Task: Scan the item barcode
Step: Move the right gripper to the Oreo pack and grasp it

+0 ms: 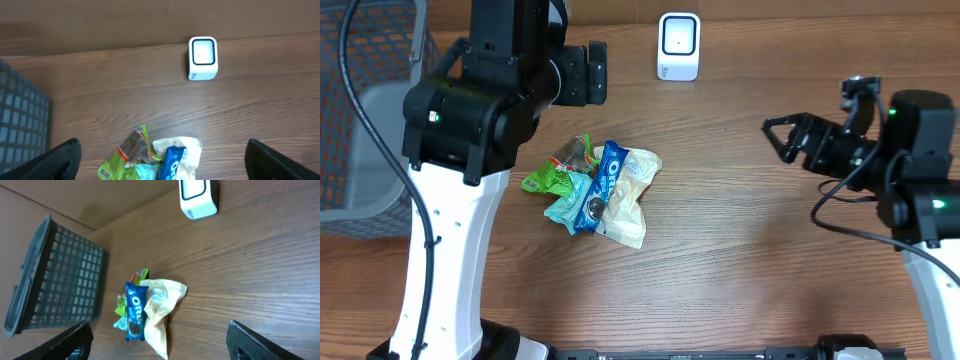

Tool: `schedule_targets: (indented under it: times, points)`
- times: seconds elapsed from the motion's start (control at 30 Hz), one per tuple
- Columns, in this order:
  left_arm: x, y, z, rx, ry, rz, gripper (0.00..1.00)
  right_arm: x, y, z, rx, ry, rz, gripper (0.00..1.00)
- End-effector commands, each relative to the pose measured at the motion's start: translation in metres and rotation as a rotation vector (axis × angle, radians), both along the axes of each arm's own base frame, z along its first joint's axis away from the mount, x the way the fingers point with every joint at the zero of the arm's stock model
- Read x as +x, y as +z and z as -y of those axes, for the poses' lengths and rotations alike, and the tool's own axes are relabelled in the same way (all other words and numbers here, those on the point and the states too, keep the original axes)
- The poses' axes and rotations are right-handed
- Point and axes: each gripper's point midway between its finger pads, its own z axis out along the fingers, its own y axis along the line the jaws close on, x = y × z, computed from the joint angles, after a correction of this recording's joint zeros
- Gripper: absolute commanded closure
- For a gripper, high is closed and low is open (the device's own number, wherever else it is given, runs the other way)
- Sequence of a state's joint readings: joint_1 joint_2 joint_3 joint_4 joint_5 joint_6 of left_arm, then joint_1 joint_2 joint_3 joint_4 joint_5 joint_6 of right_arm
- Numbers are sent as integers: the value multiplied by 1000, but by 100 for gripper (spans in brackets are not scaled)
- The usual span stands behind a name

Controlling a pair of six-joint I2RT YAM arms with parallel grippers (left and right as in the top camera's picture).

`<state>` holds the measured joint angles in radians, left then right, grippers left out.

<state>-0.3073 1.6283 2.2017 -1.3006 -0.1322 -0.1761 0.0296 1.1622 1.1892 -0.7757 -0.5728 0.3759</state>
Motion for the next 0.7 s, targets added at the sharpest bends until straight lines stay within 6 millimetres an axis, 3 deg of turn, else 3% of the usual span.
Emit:
schedule_targets:
  times: [0.0,0.13,0.33,0.53,0.67]
  points:
    - [-9,5,-8,29,10,5,4,0,-3,-14,-53,-38,-11,14]
    - [-11,-9,-5,35,-3,-51,0,-2,-8,-29,-93,-57,-21,14]
    - [-9,-35,18,-30,-90,-154,0,-4,-27,-51,-156,-82,-70,14]
    - [5,-71,24,-7,-92,-264,0,1,-53,-83,-183,-26,-119,14]
    - [15,-93,27,8,-89,-322,6,8,-71,-107,-169,18,-148,14]
